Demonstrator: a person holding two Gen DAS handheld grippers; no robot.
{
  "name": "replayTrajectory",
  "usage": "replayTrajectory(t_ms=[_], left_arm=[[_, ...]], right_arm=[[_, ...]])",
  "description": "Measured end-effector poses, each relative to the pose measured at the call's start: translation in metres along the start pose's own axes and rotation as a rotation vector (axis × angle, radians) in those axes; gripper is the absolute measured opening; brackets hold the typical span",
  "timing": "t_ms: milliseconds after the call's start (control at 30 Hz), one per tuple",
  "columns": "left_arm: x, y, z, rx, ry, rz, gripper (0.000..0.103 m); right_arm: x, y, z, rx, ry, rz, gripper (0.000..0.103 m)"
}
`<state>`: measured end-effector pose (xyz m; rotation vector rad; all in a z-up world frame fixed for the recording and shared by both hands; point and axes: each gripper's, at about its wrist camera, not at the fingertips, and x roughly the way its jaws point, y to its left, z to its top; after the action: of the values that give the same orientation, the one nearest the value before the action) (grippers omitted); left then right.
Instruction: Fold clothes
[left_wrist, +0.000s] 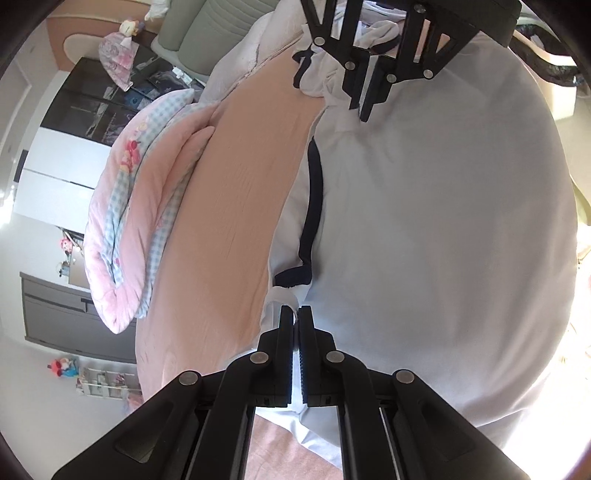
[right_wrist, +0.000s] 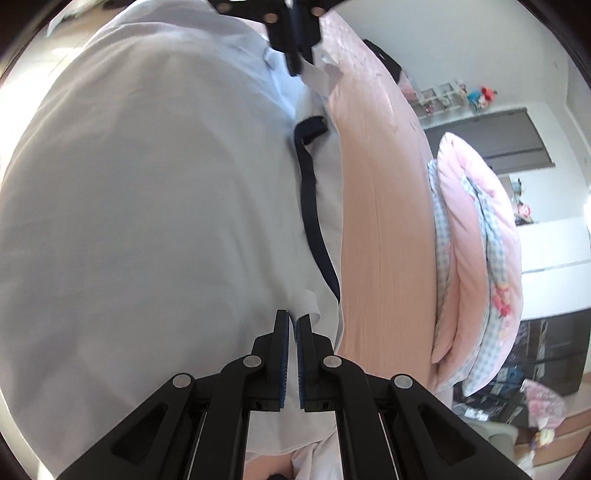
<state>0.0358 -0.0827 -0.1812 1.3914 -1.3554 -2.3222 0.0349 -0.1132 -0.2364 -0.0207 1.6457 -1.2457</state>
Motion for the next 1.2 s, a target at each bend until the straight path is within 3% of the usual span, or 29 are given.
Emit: replayTrajectory(t_ms=[233,367,500,633,733,833,1000,1067,1133,1200], left_arm=[[0.0,-0.022,-0.005,0.162,0.017,0.008,0.004],[-0.005,-0.037,-0.017,0.346,-0.029,0.125,0.004],[-0.011,-0.059,-0.043,0.632,-0.157,0.28,0.004],[-0.01,-0.068,-0.063,0.78,-0.173,0.302,0.004],[-0.009,-0.063,-0.067,0.794,-0.176,0.311,0.004],[-0.002,-0.052,-0.059,0.741,-0.123,0.315,0.004],[0.009,-0.035,-0.034,0.502,0.041,0.156,0.006],[0.009,-0.035,-0.031,0.467,0.069,0.129,0.006],[0.004,-0.038,-0.031,0.463,0.061,0.13,0.007],[0.0,-0.042,-0.032,0.459,0.052,0.131,0.013]], right_arm=[[-0.002,0.028,0.002,-0.189,0.001,-0.019,0.001],[0.007,0.023,0.0,-0.184,0.013,-0.011,0.001],[0.006,0.026,-0.004,-0.205,0.022,-0.019,0.001],[0.006,0.032,-0.004,-0.205,0.027,-0.019,0.001],[0.007,0.034,-0.004,-0.218,0.028,-0.024,0.001],[0.008,0.036,-0.003,-0.224,0.033,-0.026,0.001],[0.01,0.036,0.0,-0.207,0.065,-0.03,0.004],[0.01,0.036,0.001,-0.207,0.071,-0.036,0.005],[0.008,0.034,0.001,-0.199,0.071,-0.046,0.013],[0.005,0.03,0.001,-0.184,0.067,-0.056,0.03]])
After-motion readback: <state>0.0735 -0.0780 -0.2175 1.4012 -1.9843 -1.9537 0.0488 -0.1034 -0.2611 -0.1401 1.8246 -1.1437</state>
